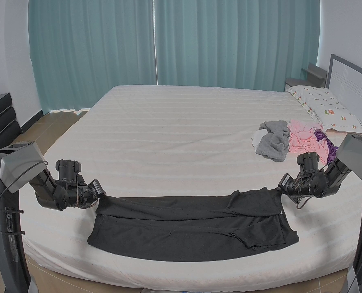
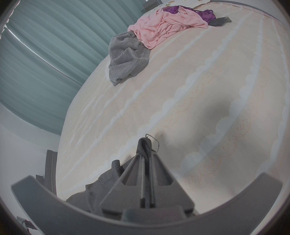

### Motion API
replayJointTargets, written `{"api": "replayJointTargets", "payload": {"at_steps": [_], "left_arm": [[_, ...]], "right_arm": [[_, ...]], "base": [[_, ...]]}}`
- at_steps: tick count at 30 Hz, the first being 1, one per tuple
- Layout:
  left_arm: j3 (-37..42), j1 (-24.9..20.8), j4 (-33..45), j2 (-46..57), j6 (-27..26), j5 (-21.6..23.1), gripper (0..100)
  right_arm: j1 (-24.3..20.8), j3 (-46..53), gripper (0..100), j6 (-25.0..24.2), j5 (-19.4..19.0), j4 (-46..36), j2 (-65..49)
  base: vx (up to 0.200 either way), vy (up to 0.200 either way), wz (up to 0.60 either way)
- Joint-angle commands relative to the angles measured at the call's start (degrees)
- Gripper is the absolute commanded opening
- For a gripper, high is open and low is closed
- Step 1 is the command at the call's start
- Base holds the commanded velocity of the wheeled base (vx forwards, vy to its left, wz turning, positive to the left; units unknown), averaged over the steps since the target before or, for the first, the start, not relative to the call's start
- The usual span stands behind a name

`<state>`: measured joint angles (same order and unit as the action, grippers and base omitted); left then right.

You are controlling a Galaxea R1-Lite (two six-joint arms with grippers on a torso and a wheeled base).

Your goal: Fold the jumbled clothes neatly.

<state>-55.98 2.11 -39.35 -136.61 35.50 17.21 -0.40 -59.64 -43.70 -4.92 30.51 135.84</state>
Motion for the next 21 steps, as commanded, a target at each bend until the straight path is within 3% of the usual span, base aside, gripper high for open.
{"api": "replayJointTargets", "payload": {"at_steps": [1, 3, 4, 21], "left_arm": [[-0.01, 0.0, -0.02, -0.15, 0.01, 0.01, 0], [0.34, 0.0, 0.06, -0.06, 0.01, 0.01, 0], [0.87, 0.0, -0.02, 0.11, 0.01, 0.1, 100], [5.62, -0.35, -0.81, 7.06, 1.15, 1.07, 100]], "right_arm": [[-0.04, 0.22, 0, -0.07, -0.08, 0.25, 0.04], [0.05, 0.57, 0, -0.15, -0.08, 0.16, 0.13], [0.05, 0.75, 100, -0.42, -0.17, 0.16, 0.04], [-0.3, 8.84, 100, -0.68, -4.13, 0.34, -13.32]], "base": [[0.0, 0.0, 0.0], [0.0, 0.0, 0.0], [0.0, 0.0, 0.0], [0.0, 0.0, 0.0]]}}
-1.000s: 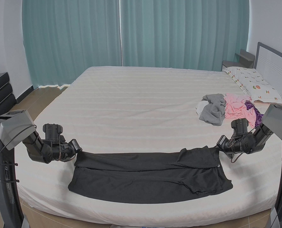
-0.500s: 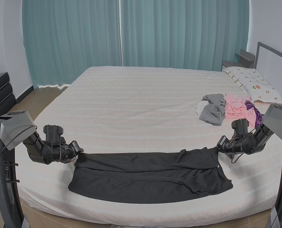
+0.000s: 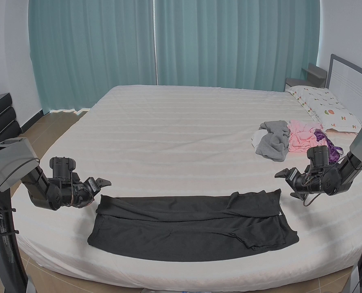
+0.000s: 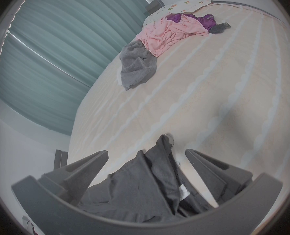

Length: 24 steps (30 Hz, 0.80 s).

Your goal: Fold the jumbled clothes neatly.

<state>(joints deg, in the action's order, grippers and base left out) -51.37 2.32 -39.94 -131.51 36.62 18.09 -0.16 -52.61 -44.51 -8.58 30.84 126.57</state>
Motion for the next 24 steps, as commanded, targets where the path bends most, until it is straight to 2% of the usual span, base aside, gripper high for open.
{"api": "replayJointTargets", "payload": {"at_steps": [1, 7, 11, 15, 16, 24], "left_arm": [[0.83, -0.91, -0.67, 1.87, 0.03, 0.19, 100], [1.27, -2.32, -3.39, 0.56, -0.15, 0.28, 100], [0.57, -2.49, -3.48, -1.73, -2.96, 0.1, 100], [1.45, -2.58, -3.48, -1.47, -3.49, 0.1, 100], [1.54, -2.49, -3.48, -1.38, -3.49, 0.01, 0], [4.35, -1.17, -3.39, 3.1, -3.84, -0.69, 0]], "right_arm": [[-0.72, 2.34, 100, 0.12, -0.47, 0.01, -4.32], [-1.16, 3.04, 100, 0.21, -0.47, 0.01, -3.97], [-1.25, 3.13, 100, 0.12, -0.47, 0.01, -3.79], [-1.25, 3.48, 100, 0.3, -0.47, 0.01, -3.79], [-1.25, 3.57, 100, 0.39, -0.47, 0.01, -3.79], [-1.25, 4.27, 100, 0.47, -0.47, 0.01, -3.7]], "base": [[0.0, 0.0, 0.0], [0.0, 0.0, 0.0], [0.0, 0.0, 0.0], [0.0, 0.0, 0.0], [0.0, 0.0, 0.0], [0.0, 0.0, 0.0]]}}
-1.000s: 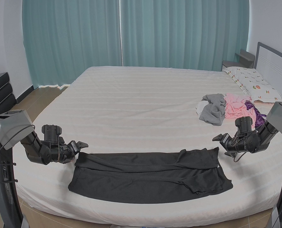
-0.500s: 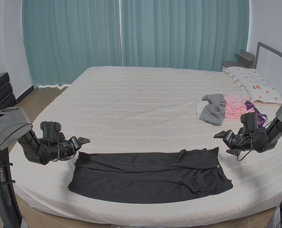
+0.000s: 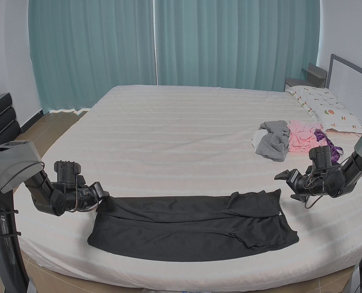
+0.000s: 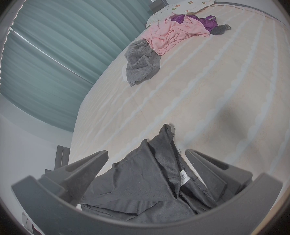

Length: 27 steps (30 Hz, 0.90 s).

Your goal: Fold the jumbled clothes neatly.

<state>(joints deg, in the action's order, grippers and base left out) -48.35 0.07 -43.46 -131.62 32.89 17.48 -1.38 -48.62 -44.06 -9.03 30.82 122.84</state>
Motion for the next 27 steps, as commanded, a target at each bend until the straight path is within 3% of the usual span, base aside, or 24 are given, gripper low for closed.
{"api": "replayJointTargets", "payload": {"at_steps": [1, 13, 27], "left_arm": [[1.77, 1.42, 0.04, 4.0, -0.19, -0.08, 0], [4.05, 0.89, -0.13, 6.2, -0.19, 0.01, 0], [4.05, 0.63, -0.13, 6.2, -0.19, 0.01, 0]], "right_arm": [[-0.03, 0.28, 100, 0.02, -0.02, 0.03, 0.03], [-2.93, 1.68, 100, -0.86, 0.16, -0.67, 0.55], [-7.15, 0.63, 100, -8.77, 2.62, -6.21, 2.49]], "base": [[0.0, 0.0, 0.0], [0.0, 0.0, 0.0], [0.0, 0.0, 0.0]]}}
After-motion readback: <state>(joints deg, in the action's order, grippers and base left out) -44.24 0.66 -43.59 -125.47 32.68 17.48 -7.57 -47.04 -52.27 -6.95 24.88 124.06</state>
